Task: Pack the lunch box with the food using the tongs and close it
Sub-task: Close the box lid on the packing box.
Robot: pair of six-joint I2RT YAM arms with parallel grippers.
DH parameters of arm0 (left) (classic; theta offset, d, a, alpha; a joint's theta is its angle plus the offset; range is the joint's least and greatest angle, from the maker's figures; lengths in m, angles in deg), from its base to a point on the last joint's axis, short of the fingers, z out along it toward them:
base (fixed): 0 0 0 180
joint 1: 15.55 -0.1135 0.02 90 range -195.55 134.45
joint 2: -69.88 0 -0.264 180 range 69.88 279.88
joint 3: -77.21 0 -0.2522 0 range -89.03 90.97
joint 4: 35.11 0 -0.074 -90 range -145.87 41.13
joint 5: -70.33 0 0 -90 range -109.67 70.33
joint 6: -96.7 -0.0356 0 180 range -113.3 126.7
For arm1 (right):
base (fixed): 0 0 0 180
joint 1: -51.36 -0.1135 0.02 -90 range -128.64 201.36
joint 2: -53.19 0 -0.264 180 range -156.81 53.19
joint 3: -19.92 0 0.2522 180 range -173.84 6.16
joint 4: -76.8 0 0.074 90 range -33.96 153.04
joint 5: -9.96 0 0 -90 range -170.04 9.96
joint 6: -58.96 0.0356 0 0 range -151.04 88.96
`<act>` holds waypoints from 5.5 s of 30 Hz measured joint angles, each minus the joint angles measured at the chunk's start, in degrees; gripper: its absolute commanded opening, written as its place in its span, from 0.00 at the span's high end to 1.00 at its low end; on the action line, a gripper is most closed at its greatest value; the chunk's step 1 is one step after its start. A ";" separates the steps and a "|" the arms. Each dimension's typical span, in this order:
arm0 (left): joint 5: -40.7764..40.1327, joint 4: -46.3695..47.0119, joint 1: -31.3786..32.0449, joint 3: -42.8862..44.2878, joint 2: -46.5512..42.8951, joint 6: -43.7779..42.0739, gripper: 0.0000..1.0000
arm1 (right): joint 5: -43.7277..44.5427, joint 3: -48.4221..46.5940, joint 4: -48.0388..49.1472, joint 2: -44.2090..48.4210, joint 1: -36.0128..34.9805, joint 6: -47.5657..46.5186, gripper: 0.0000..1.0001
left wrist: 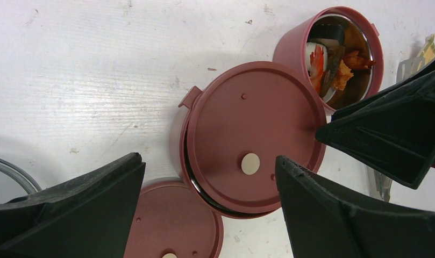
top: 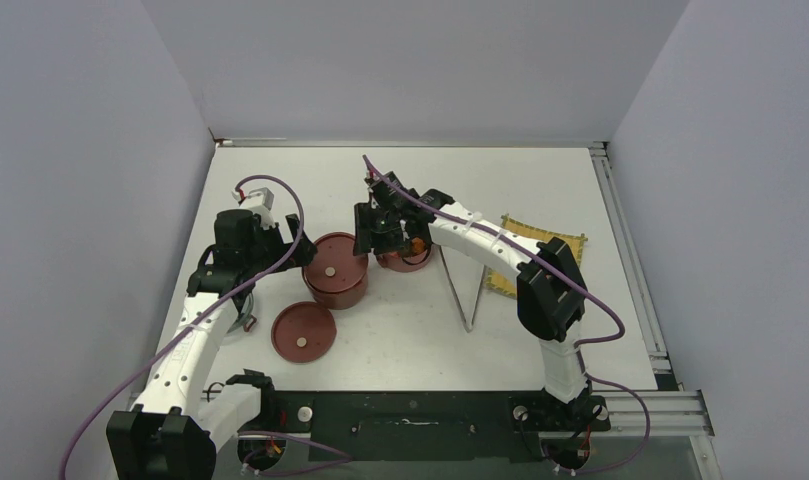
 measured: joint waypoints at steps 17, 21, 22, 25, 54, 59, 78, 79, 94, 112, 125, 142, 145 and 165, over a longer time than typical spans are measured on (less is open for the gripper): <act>0.07 0.02 0.00 0.00 1.14 0.02 0.09 | 4.63 -0.83 -2.01 0.00 -0.59 -5.49 0.64; 0.20 0.02 0.02 0.00 1.46 0.02 0.09 | 4.68 -0.87 -1.66 0.00 -0.76 -6.01 0.68; 0.20 0.02 0.00 0.00 1.57 0.02 0.09 | 4.68 -0.90 -1.55 0.00 -0.76 -6.03 0.69; 0.24 0.02 0.00 0.00 1.81 0.02 0.09 | 4.68 -0.92 -1.29 0.00 -0.76 -6.10 0.70; 0.79 0.00 0.00 0.00 2.08 0.02 0.09 | 5.95 -2.73 -0.96 -3.52 -2.78 -5.99 0.82; 0.83 0.00 0.00 0.00 2.10 0.02 0.09 | 6.32 -3.17 -1.53 -3.74 -2.91 -5.99 0.81; 2.40 -0.37 -0.13 0.00 7.17 0.07 0.17 | 8.00 -3.43 -2.60 -3.74 -3.06 -6.01 0.73; 2.49 -0.44 -0.13 0.02 7.43 0.07 0.18 | 8.00 -3.43 -2.60 -3.74 -3.08 -6.01 0.73; 2.80 -2.99 -0.13 1.64 14.75 -0.02 0.33 | 8.39 -1.84 -1.57 -3.74 -3.45 -5.92 0.73; 4.68 -5.01 0.02 3.50 17.90 -1.01 0.67 | 8.76 0.96 3.06 -3.02 -2.80 -5.09 0.75; 7.08 -6.08 3.23 4.85 19.39 -2.43 0.68 | 11.04 0.87 7.50 -3.87 -1.09 -8.59 0.75; 10.49 -7.45 4.66 4.85 19.39 -3.48 0.60 | 9.75 -1.07 14.19 -7.04 -0.35 -14.58 0.73; 10.32 -7.78 4.74 4.85 19.06 -3.67 0.55 | 9.38 -1.73 14.73 -7.50 -0.39 -15.10 0.71; 0.66 -4.22 5.53 4.37 2.91 -6.19 0.15 | 10.49 -4.92 7.56 -3.19 -1.92 -15.26 0.45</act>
